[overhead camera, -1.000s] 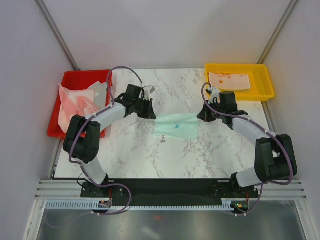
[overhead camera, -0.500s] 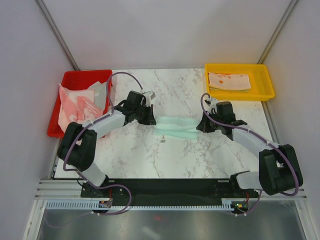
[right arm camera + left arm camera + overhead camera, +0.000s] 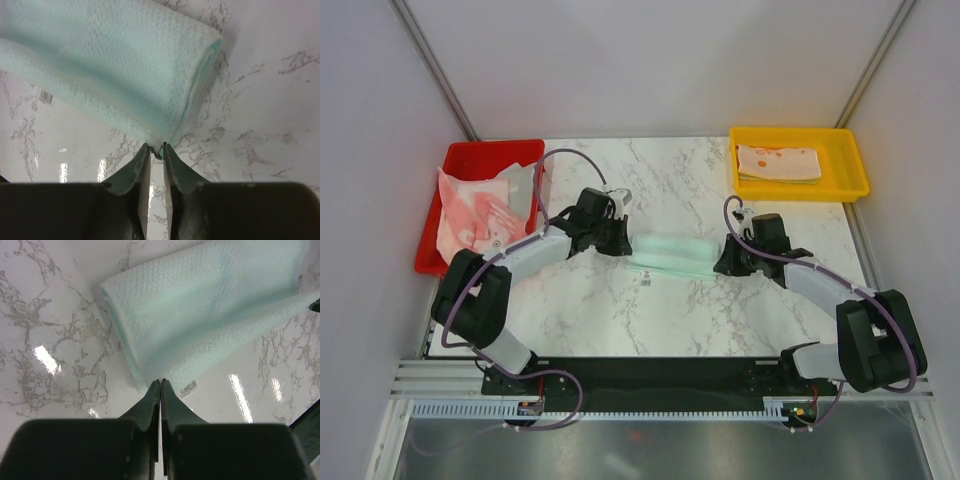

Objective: Fold and stack the towels
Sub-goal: Fold the towel, then neatly place the folded towel into the bin

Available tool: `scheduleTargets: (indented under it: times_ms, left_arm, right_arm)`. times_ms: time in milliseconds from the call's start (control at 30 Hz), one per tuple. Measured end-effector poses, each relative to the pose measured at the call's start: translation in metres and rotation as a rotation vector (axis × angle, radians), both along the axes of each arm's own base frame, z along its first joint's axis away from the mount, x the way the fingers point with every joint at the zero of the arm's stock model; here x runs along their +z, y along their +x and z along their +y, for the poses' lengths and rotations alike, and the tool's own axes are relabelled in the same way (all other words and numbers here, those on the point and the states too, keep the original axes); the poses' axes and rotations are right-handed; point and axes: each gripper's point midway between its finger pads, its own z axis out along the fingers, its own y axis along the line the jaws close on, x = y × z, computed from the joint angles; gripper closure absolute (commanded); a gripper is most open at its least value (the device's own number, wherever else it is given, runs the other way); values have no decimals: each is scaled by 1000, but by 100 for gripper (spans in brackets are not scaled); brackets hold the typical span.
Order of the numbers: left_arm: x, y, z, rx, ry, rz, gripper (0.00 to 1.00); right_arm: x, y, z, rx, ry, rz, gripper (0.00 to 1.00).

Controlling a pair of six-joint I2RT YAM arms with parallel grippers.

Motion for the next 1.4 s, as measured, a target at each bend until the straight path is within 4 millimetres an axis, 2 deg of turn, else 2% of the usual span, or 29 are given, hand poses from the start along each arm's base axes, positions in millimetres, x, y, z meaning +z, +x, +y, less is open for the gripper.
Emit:
scheduleTargets:
  times_ms: [33, 133, 233, 300, 367, 467, 567, 667, 733, 800, 867, 967, 1067, 1133, 1233, 1300, 1400]
  left_arm:
    - [0, 0, -1, 1, 4, -1, 98]
    - [-3, -3, -2, 5, 21, 0, 84]
    - [-7, -5, 2, 28, 54, 7, 77]
    - [-11, -6, 7, 50, 88, 15, 62]
    - [-13, -7, 13, 79, 123, 27, 57]
    - [-6, -2, 21, 129, 173, 19, 54]
    - [14, 7, 9, 150, 143, -14, 54]
    - [31, 7, -17, 126, 45, -27, 54]
    - [34, 2, -30, 105, -3, -19, 54]
    - [28, -3, -36, 93, -23, -1, 54]
    - [14, -6, -36, 99, -12, 24, 54]
    - [-21, -16, -27, 116, 33, 91, 55]
    - [-47, -33, -15, 131, 74, 159, 55]
    - [-52, -38, -12, 135, 81, 172, 54]
    - [-49, -39, -12, 145, 68, 164, 53]
    - [-45, -40, -10, 154, 60, 157, 52]
    - [-33, -39, -9, 162, 44, 130, 51]
  right_arm:
    - [-1, -2, 0, -4, 1, 6, 71]
    - [-2, -5, -1, -13, 3, 18, 63]
    - [1, -9, -3, -27, -2, 32, 59]
    - [7, -11, -7, -45, -13, 40, 57]
    - [17, -10, -9, -64, -21, 42, 56]
    - [41, 2, -6, -81, -6, 13, 59]
    - [58, 13, 1, -90, 39, -13, 61]
    - [58, 19, 12, -93, 103, -2, 61]
    - [49, 18, 18, -98, 142, 14, 61]
    - [34, 12, 19, -109, 155, 45, 61]
    - [15, 4, 19, -113, 151, 85, 61]
    - [-6, -4, 16, -121, 133, 128, 60]
    - [-13, -3, 14, -119, 117, 126, 59]
    - [-12, -1, 14, -115, 112, 115, 56]
    - [-8, 0, 11, -115, 97, 107, 46]
    - [0, 2, 9, -120, 86, 85, 39]
    - [13, 9, 6, -134, 76, 41, 36]
